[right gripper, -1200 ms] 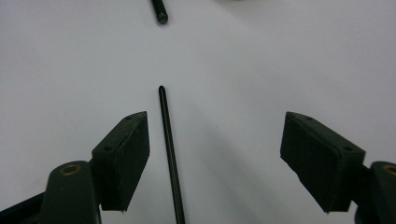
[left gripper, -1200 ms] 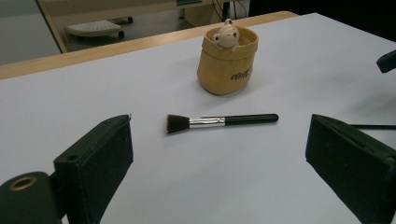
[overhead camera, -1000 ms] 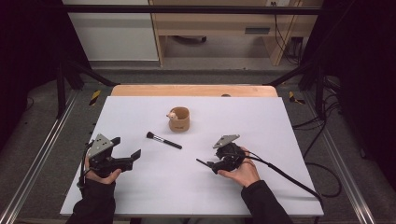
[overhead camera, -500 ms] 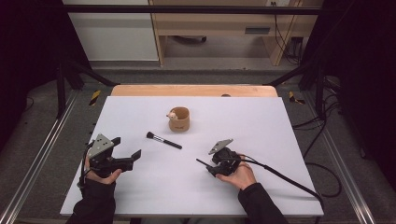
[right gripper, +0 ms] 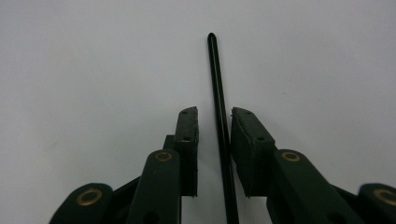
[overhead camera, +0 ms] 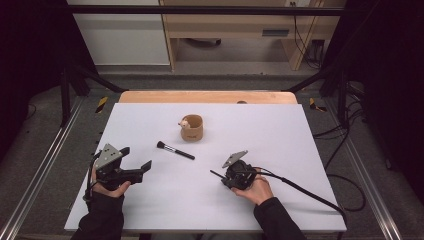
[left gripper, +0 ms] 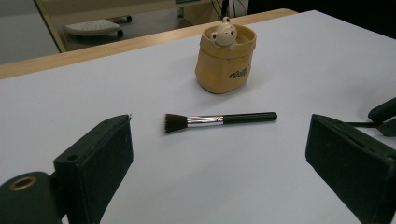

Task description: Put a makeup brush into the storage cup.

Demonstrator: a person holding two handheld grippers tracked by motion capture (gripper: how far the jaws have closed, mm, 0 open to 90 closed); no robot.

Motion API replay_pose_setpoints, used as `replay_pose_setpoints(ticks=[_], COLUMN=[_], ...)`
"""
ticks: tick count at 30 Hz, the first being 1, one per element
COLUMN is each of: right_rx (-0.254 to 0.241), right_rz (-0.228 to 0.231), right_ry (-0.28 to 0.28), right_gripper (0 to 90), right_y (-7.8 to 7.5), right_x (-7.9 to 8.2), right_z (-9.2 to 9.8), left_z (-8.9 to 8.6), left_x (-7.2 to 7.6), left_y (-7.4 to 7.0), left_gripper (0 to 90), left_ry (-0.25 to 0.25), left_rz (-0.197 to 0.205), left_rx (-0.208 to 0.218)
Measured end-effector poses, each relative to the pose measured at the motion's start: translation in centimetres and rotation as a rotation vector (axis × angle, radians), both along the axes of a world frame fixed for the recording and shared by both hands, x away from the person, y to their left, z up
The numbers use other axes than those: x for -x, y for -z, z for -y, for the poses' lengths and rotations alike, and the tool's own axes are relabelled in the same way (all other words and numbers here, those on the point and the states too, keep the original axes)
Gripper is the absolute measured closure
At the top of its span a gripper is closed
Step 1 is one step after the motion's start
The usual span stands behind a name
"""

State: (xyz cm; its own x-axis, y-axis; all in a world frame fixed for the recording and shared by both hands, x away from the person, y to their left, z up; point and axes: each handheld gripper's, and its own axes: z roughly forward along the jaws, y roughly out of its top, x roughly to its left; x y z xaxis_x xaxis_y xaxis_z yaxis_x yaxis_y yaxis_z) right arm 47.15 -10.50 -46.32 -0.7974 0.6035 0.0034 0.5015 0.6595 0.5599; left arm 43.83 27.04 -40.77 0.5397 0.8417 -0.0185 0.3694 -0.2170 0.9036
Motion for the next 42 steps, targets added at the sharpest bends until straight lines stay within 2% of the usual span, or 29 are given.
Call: replay_pose_setpoints(ticks=[11,15,21,26,31,36,42], right_rx=[-0.002,-0.001,-0.008,-0.008,-0.034,-0.063,-0.041], right_rz=[-0.015,-0.013,-0.012,-0.016,0.002,0.037,0.047], right_ry=[0.035,0.034,0.073,0.079,0.073,0.076,0.056], right_gripper=[83.9,84.3,85.0,84.7,75.0,65.7,57.7], right_y=[-0.1,-0.1,0.0,0.0,-0.6,-2.6,-4.8], right_x=[-0.1,-0.1,-0.2,-0.2,-0.1,-0.1,-0.3], right_z=[0.0,0.1,0.1,0.1,0.2,1.1,1.5], left_z=[0.0,0.0,0.0,0.0,0.0,0.1,0.1], left_x=[0.0,0.0,0.0,0.0,0.0,0.0,0.0], left_y=[0.0,0.0,0.0,0.0,-0.1,-0.1,-0.1], left_gripper=[6.7,6.8,6.8,6.8,6.8,6.7,6.7], left_ry=[0.001,0.001,0.002,0.003,0.003,0.004,0.006], left_rz=[0.001,0.001,0.002,0.002,0.002,0.001,0.000], left_rx=[0.001,0.001,0.001,0.001,0.002,0.001,0.000])
